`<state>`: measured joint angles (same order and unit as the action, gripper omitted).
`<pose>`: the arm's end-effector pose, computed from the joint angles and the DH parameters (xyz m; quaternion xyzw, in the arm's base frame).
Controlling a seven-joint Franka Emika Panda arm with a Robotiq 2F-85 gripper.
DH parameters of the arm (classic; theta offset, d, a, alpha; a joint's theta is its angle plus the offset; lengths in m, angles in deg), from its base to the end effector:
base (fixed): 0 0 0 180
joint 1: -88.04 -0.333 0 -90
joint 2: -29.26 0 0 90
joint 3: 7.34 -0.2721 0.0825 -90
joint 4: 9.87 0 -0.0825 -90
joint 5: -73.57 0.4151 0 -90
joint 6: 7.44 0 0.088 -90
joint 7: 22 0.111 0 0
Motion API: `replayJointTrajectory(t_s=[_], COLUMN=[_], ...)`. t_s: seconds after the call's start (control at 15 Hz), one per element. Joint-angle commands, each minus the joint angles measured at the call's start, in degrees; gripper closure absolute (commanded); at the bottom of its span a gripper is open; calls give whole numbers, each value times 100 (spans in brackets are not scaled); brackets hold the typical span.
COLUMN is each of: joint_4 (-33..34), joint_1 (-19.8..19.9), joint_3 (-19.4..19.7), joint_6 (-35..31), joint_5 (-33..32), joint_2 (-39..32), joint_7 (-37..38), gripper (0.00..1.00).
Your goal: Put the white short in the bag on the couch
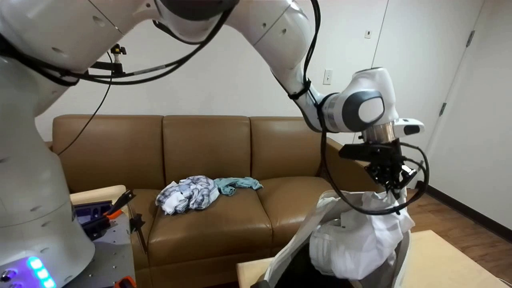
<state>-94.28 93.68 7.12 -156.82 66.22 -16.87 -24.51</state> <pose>0.7095 -0.2246 0.1921 0.9762 -0.0490 0.1433 0.1551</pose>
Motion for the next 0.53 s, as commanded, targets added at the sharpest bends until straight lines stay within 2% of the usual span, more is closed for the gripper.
replayJointTrajectory(t_s=[0.0, 0.2, 0.47], joint_4=[-506, -435, -197], joint_1=[-432, -726, -1073], joint_3=[352, 372, -38], joint_6=[-471, -695, -565], joint_5=[-652, -1182, -1612], joint_2=[905, 1330, 1748], joint_7=[396, 298, 19], gripper=[94, 94, 94])
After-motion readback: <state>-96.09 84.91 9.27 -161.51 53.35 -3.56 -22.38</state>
